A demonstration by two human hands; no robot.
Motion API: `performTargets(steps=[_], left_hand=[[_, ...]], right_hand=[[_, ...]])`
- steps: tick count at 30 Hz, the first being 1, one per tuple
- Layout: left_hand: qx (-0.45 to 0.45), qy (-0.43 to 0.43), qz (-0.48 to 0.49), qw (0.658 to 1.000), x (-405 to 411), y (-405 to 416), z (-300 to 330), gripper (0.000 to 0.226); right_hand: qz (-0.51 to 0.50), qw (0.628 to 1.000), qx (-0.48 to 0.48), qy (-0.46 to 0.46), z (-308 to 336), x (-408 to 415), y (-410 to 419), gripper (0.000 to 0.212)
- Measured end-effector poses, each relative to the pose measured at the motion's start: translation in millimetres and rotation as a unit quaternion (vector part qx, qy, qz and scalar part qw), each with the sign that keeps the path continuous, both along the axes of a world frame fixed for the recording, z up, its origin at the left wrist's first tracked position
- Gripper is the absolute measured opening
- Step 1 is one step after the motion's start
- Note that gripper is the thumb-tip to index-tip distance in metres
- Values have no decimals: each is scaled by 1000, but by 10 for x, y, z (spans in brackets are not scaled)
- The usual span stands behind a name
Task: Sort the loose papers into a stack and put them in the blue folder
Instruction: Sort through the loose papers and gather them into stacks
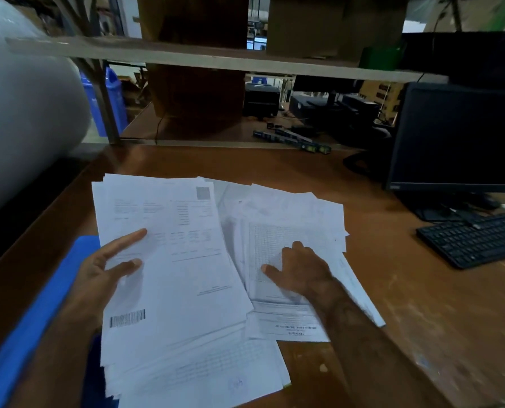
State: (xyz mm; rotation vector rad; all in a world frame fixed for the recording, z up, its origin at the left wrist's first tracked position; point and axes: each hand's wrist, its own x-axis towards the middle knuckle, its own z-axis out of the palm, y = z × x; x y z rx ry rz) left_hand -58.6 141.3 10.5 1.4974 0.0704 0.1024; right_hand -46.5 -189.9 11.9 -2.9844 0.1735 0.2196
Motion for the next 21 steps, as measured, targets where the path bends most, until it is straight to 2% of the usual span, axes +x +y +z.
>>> performTargets(steps=[6,9,12,16,21], left_hand=[[-19,8,2,1000,-90,44,34,47],[-20,9,-5,1000,-105,-14,45,46],[-7,-3,-15,1000,-85,-54,13,47],[3,0,-14,1000,-56,9,-60,45],[-9,3,-10,1000,-49,56,-82,48]], right_hand=[[-122,992,24,-30,100,-43,-504,90],[-118,992,22,-26,66,-67,-633,88],[-92,994,66,0,76,17,-712,90],[-93,987,121,49,144,183,-857,82],[-125,977,171,11,29,253,-917,77]])
